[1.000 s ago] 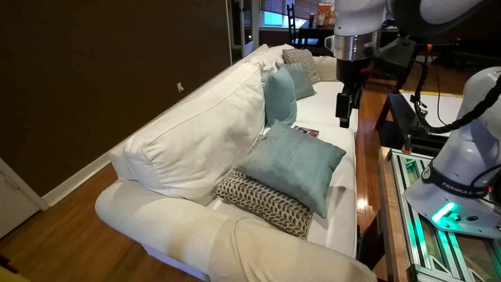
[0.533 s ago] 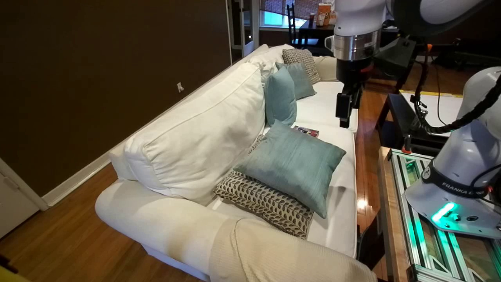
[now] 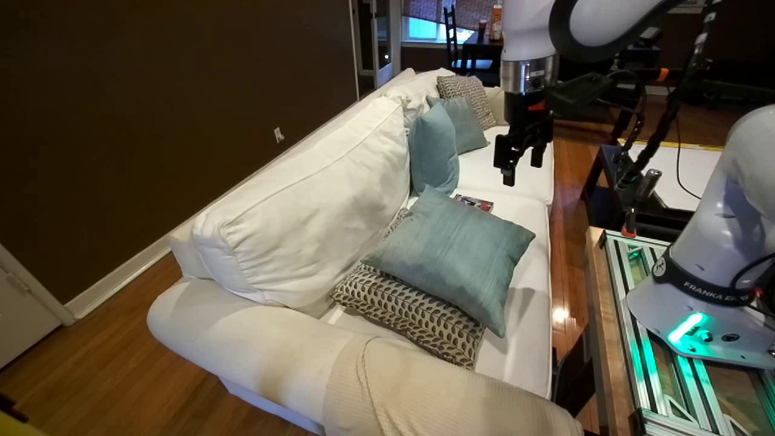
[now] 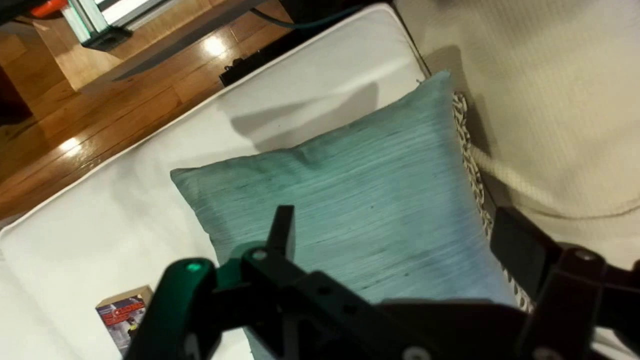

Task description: Put the pillows upright

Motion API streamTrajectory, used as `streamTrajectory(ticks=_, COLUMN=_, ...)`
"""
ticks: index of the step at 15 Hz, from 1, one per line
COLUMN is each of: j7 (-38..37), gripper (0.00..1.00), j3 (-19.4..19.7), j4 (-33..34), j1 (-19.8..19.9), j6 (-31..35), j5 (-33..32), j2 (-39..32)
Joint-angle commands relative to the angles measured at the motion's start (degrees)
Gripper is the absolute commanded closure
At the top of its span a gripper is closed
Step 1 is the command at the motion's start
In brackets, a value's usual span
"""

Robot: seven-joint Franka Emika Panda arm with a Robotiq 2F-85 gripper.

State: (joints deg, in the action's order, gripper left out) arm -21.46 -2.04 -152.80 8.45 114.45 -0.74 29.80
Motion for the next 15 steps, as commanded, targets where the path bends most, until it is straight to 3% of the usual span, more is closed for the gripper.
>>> streamTrajectory(ticks=1, j7=-2.5, gripper=0.0, j3=2.67, j4=2.74, j1=2.92, j6=8.15, j5=0.44, j2=-6.91)
streamTrajectory(ticks=5, j7=-5.87, gripper=0.0, j3=3.5, j4=5.75, j1=5.18, j6=13.79, j5=-1.25, j2=-11.79)
streamTrajectory(ticks=15, j7=-6.22, gripper=0.0, j3=4.0, j4=6.45, j1=4.66, j6=12.68, j5=-1.22, j2=-11.28)
